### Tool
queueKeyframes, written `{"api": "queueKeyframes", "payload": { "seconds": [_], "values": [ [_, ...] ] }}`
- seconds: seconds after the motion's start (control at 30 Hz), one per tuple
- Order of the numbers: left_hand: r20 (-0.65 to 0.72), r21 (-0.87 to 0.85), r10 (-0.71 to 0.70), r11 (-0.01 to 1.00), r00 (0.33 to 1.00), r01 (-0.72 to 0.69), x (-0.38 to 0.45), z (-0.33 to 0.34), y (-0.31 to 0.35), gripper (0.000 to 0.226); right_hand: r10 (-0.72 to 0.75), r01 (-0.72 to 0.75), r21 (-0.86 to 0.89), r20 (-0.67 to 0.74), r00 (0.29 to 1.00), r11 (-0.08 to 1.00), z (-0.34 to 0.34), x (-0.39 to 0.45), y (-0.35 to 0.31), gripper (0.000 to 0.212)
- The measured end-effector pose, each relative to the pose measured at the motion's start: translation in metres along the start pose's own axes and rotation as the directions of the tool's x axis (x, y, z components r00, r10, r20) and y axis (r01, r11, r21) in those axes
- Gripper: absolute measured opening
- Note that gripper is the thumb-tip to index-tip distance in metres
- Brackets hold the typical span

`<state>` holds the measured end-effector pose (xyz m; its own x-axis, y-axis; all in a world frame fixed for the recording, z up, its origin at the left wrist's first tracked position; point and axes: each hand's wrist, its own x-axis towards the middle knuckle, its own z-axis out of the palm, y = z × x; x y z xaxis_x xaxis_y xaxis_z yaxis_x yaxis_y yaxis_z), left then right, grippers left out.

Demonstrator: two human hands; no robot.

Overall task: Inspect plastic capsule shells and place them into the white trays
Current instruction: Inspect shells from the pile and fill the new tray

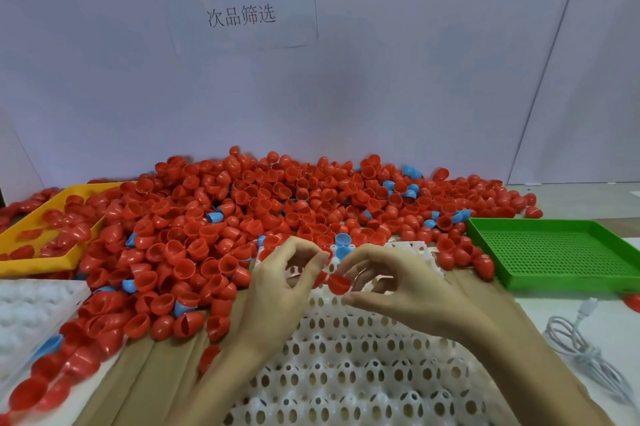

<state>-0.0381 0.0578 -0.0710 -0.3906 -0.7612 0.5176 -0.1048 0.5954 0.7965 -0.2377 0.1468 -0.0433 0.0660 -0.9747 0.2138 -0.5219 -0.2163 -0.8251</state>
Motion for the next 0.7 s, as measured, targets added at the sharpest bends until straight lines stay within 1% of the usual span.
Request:
{"api": "queueKeyframes", "payload": {
  "seconds": [0.1,0.17,0.23,0.3,0.37,0.43,0.47,0.57,0.63,0.7],
  "values": [
    [0.002,0.01,0.02,1.0,1.0,-0.02,0.0,0.0,0.001,0.015,-0.02,0.018,-0.074,-0.027,0.999,0.997,0.004,-0.002,0.003,0.016],
    [0.016,-0.003,0.017,1.0,1.0,-0.017,0.0,-0.001,0.002,0.015,-0.026,0.024,-0.055,-0.033,0.999,0.998,0.004,-0.003,0.004,0.008],
    [0.043,-0.046,0.009,0.999,0.999,-0.007,0.0,-0.001,0.003,0.016,-0.01,0.01,-0.002,-0.045,0.999,1.0,0.001,-0.003,0.003,0.005],
    [0.086,-0.088,0.006,0.996,0.996,0.002,-0.001,0.0,0.003,0.017,0.0,0.002,0.021,-0.065,0.998,1.0,-0.002,-0.003,0.003,0.005],
    [0.116,-0.064,0.033,0.998,0.993,-0.026,-0.001,0.001,0.002,0.026,0.0,0.003,0.044,-0.079,0.997,0.999,-0.004,-0.004,0.003,0.005],
    [0.113,-0.041,0.05,0.998,0.992,-0.045,-0.002,0.002,0.003,0.034,0.008,-0.002,0.085,-0.078,0.997,0.996,-0.005,-0.004,0.003,0.007],
    [0.107,-0.038,0.052,0.998,0.993,-0.048,-0.002,0.002,0.003,0.034,0.014,-0.006,0.109,-0.071,0.997,0.994,-0.005,-0.004,0.003,0.008],
    [0.124,-0.016,0.046,0.999,0.991,-0.045,-0.002,0.001,0.002,0.021,0.032,-0.02,0.241,-0.045,0.998,0.97,-0.005,-0.003,0.002,0.017],
    [0.158,-0.023,0.004,1.0,0.988,0.0,-0.002,0.002,0.003,0.011,0.046,-0.025,0.335,-0.053,0.998,0.942,-0.008,-0.004,0.0,0.021],
    [0.183,-0.007,-0.025,1.0,0.983,0.027,-0.003,0.002,0.004,0.016,0.043,-0.018,0.313,-0.073,0.996,0.95,-0.01,-0.005,0.0,0.021]
  ]
}}
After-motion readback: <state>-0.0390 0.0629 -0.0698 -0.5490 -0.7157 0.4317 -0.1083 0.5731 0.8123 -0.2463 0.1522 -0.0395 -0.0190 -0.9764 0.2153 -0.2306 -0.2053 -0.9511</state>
